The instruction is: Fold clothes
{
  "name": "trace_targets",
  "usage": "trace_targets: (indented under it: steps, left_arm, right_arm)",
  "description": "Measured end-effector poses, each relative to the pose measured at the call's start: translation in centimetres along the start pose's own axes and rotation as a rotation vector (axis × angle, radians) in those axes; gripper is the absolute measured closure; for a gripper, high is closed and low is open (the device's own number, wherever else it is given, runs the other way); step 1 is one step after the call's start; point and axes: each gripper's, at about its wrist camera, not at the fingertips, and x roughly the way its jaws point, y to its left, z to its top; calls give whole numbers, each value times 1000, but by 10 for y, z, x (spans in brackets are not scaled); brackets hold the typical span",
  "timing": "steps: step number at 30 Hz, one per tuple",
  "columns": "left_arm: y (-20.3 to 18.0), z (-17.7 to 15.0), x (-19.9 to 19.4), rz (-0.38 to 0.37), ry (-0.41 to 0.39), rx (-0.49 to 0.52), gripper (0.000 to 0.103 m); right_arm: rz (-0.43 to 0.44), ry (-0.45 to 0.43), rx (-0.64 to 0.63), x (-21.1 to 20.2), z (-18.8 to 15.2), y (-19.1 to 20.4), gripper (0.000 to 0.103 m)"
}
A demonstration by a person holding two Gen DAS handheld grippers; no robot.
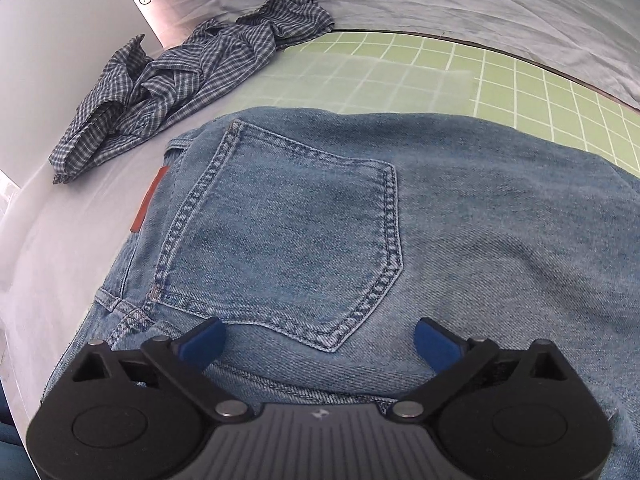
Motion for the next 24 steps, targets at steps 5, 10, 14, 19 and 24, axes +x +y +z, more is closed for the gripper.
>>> trace_targets:
  steps: [5,10,14,19,24]
  left_arm:
    - [-2,1,1,12,7,-10,0]
    - [-3,1,1,18,11,-17,0]
    - [-2,1,1,13,8,-17,0]
    - [-3,-1,0,16,0,-17,0]
    - [-3,-2,-1,17,-6,-15,0]
  right_arm:
    - [52,-33,-507,-19,-30,75,84]
    - [119,126,-673,-2,-76,101,85]
    - [105,185,-451,7,-80,79,80]
    - [129,93,-240,-23,-61,51,70]
    - [140,16,-9,-37,-34,17,62]
